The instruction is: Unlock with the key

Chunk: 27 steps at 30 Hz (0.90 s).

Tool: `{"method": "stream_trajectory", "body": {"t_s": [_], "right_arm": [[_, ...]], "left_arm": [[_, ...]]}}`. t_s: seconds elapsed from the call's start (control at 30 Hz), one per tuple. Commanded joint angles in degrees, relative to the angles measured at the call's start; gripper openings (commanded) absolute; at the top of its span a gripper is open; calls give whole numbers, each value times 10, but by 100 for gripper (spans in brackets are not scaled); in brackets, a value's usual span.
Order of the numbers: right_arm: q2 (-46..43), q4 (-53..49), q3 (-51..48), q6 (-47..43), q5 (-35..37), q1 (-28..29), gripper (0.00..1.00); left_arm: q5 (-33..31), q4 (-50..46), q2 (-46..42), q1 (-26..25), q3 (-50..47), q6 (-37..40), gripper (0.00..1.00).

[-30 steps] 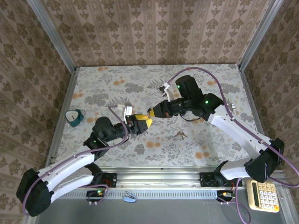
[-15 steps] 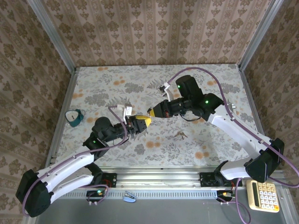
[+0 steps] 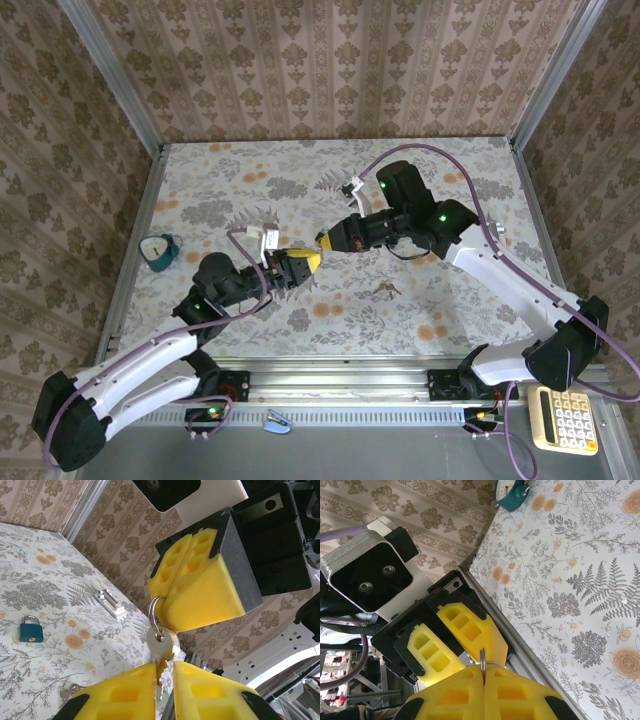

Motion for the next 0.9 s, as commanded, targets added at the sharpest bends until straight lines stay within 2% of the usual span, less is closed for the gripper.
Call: {"method": "stream_trajectory", "body": {"t_s": [0.0,0.13,0.23,0.27,0.33,0.4,0.53,0.77,0.87], "right_arm": [[-13,-8,10,1,-16,-3,0],[-12,-6,8,1,-17,-3,0],[-13,-4,7,2,-17,-3,0],[-13,-2,6,3,-18,-3,0],[-13,0,6,4,-19,-3,0],[-14,1,5,5,-21,-2,0],[-14,4,0,8,-25,-2,0],[-13,7,-6,14,-29,-2,0],[-13,7,-7,14,-29,-2,0]], "left_arm": [[-3,6,-10,-1,-5,10,17],[-2,8,-10,-1,-3,10,8],[-5,6,-9,-1,-4,11,7],[-7,4,-9,-1,-4,11,10],[-15,-1,-12,-1,-4,12,31],[-17,5,-14,-1,-6,12,42],[-10,15,-8,-1,-1,13,57],[17,41,24,-2,20,6,59],[21,47,32,-2,23,3,53]]}}
